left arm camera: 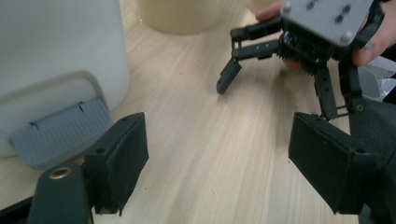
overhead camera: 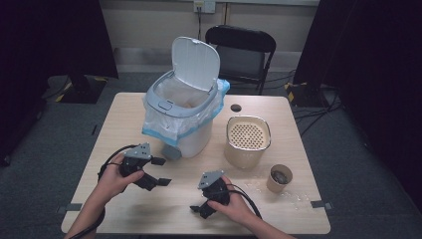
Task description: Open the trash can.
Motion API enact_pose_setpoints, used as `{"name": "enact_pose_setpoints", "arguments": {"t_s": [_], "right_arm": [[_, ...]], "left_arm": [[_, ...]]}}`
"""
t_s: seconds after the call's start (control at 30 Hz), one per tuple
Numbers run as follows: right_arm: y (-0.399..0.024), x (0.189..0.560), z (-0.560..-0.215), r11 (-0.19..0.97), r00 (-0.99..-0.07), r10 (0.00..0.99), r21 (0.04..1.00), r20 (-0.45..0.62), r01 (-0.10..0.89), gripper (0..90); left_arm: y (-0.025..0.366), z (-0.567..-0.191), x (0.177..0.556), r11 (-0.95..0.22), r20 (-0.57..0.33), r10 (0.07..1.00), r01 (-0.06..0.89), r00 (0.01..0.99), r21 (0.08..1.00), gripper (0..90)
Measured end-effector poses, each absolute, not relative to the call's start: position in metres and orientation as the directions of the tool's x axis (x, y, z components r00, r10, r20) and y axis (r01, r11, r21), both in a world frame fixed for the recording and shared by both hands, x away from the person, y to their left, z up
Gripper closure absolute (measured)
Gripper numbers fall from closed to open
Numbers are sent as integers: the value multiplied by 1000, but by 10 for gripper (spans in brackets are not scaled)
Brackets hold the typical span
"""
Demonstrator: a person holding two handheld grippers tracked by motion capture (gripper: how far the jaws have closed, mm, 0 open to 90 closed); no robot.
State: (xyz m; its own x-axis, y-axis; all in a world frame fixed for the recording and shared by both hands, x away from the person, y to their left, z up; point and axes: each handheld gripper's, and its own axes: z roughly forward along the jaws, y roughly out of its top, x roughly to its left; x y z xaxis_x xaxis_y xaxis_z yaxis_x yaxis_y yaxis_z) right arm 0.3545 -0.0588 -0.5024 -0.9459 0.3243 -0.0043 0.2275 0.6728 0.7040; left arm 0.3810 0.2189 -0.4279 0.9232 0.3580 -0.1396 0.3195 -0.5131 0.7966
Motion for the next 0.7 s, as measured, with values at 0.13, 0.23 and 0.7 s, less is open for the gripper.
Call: {"name": "enact_pose_setpoints", "arguments": {"t_s": [0.13, 0.23, 0.7], "right_arm": [[-60, 354, -502, 673, -946, 325, 704, -4, 228, 0], [-61, 354, -502, 675, -947, 321, 703, -4, 226, 0], [-76, 359, -492, 672, -941, 337, 701, -5, 237, 147]], "left_arm": [[217, -439, 378, -519, -145, 355, 324, 923, 791, 194], [214, -449, 377, -525, -152, 352, 329, 924, 785, 194], [202, -480, 368, -558, -136, 351, 323, 927, 764, 192]]}}
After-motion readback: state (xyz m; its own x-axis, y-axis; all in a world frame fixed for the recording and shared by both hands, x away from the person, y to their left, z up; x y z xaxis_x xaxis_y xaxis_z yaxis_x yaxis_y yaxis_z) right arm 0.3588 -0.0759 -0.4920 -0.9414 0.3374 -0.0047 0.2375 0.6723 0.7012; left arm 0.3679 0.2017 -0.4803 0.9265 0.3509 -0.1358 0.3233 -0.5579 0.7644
